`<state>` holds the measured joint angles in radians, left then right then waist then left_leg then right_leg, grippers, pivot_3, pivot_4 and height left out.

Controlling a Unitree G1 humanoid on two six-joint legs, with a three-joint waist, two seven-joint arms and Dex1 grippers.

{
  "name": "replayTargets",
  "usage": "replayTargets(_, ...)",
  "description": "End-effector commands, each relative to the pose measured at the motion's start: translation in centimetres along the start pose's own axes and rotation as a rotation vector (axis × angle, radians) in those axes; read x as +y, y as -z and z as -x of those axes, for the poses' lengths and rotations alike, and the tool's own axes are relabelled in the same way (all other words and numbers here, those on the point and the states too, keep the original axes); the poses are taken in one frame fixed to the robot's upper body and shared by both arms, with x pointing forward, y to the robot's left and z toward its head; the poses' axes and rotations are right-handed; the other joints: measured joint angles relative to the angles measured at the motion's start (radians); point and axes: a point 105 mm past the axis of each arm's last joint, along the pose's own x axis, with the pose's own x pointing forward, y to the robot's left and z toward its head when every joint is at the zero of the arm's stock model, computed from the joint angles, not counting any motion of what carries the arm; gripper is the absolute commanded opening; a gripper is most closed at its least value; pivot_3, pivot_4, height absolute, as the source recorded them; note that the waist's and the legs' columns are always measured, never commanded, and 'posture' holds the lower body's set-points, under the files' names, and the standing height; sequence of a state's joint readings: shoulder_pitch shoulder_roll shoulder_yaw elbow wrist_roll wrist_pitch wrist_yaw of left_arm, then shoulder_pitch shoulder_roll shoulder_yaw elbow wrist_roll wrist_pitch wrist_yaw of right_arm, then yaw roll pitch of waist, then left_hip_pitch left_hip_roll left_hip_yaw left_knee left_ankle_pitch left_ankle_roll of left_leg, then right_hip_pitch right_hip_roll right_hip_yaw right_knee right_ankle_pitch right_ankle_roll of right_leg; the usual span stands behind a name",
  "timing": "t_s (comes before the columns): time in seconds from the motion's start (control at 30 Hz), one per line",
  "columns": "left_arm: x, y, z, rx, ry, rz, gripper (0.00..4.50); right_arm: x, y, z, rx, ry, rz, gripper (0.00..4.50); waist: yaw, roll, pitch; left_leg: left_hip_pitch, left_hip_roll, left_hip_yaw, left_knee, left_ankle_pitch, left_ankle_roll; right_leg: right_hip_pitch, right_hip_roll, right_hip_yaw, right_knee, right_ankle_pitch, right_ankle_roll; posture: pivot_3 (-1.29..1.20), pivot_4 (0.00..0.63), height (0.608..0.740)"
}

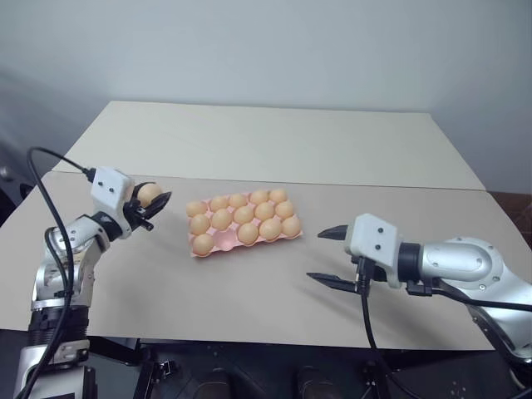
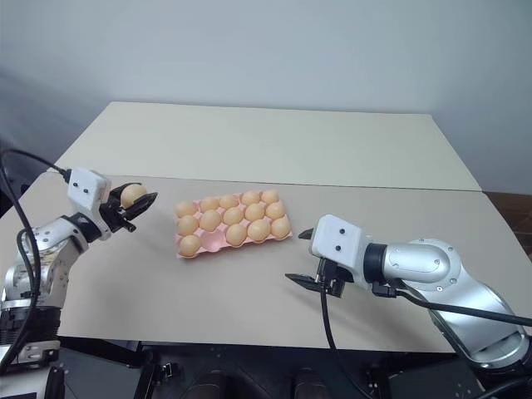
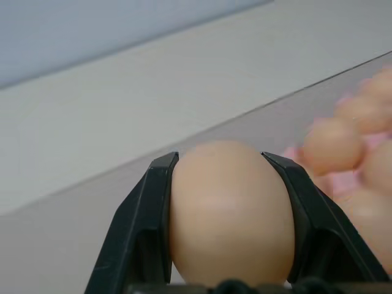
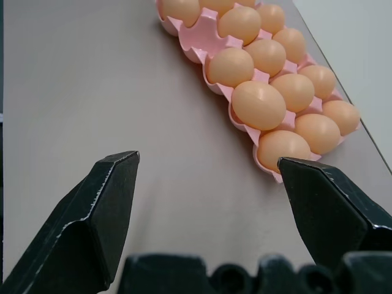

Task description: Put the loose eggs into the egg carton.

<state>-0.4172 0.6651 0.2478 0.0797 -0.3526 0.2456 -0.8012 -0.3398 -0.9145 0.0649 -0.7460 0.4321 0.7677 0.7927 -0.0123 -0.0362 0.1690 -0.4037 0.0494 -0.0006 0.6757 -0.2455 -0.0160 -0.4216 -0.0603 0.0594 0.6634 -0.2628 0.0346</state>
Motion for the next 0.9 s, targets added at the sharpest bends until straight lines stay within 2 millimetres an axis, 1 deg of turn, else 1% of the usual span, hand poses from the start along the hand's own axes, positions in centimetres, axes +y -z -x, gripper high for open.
replayTargets(0.03, -3.5, -1.9, -0.4, -0.095, 0.253, -0.035, 1.83, -0.1, -1.2, 0.5, -0.021, 0.036, 0.051, 4.22, 0.000, 0.000, 0.000, 0.000, 0.000, 0.000, 0.000, 0.000, 0.000, 0.000, 0.000, 0.000, 0.000, 0.000, 0.000, 0.00, 0.150, 0.740)
replayTargets(0.17, -5.3, -1.5, -1.4, -0.091, 0.402, -0.022, 1.83, 0.0, -1.3, 0.5, -0.024, 0.051, 0.053, 4.22, 0.000, 0.000, 0.000, 0.000, 0.000, 0.000, 0.000, 0.000, 0.000, 0.000, 0.000, 0.000, 0.000, 0.000, 0.000, 0.00, 0.150, 0.740)
replayTargets(0.27, -6.3, -0.7, -2.1, -0.052, 0.494, -0.055, 1.83, 0.0, -1.2, 0.5, -0.019, 0.070, 0.050, 4.22, 0.000, 0.000, 0.000, 0.000, 0.000, 0.000, 0.000, 0.000, 0.000, 0.000, 0.000, 0.000, 0.000, 0.000, 0.000, 0.00, 0.150, 0.740)
replayTargets(0.37, -6.1, -0.2, -2.7, -0.038, 0.513, -0.082, 1.83, 0.3, -1.2, 0.5, -0.018, 0.082, 0.044, 4.22, 0.000, 0.000, 0.000, 0.000, 0.000, 0.000, 0.000, 0.000, 0.000, 0.000, 0.001, 0.000, 0.000, 0.000, 0.000, 0.00, 0.150, 0.740)
replayTargets(0.6, -6.6, 0.4, -3.6, -0.021, 0.586, -0.108, 1.83, 0.6, -1.0, 0.5, -0.011, 0.112, 0.030, 4.22, -0.002, 0.000, 0.000, 0.000, 0.000, 0.000, 0.001, 0.000, 0.000, 0.000, 0.001, 0.000, 0.000, 0.000, 0.000, 0.00, 0.150, 0.740)
replayTargets(0.73, -7.0, 0.3, -4.1, -0.036, 0.612, -0.101, 1.83, 0.7, -1.0, 0.4, -0.011, 0.124, 0.025, 4.22, -0.002, 0.000, 0.000, -0.001, 0.000, 0.000, 0.001, 0.000, 0.000, 0.000, 0.001, 0.000, 0.000, 0.000, 0.000, 0.00, 0.150, 0.740)
replayTargets(0.83, -7.1, 0.5, -4.3, -0.025, 0.624, -0.103, 1.83, 0.6, -1.0, 0.4, -0.010, 0.131, 0.025, 4.22, -0.002, 0.000, 0.000, -0.001, 0.000, 0.000, 0.001, 0.000, 0.000, 0.000, 0.001, 0.000, 0.000, 0.000, 0.000, 0.00, 0.150, 0.740)
replayTargets(0.9, -7.1, 0.4, -4.4, -0.042, 0.627, -0.100, 2.53, 0.6, -1.0, 0.3, -0.010, 0.134, 0.024, 4.22, -0.004, 0.000, 0.000, -0.001, 0.000, 0.000, 0.001, 0.000, 0.000, 0.000, 0.001, 0.000, 0.000, 0.000, 0.000, 0.00, 0.150, 0.740)
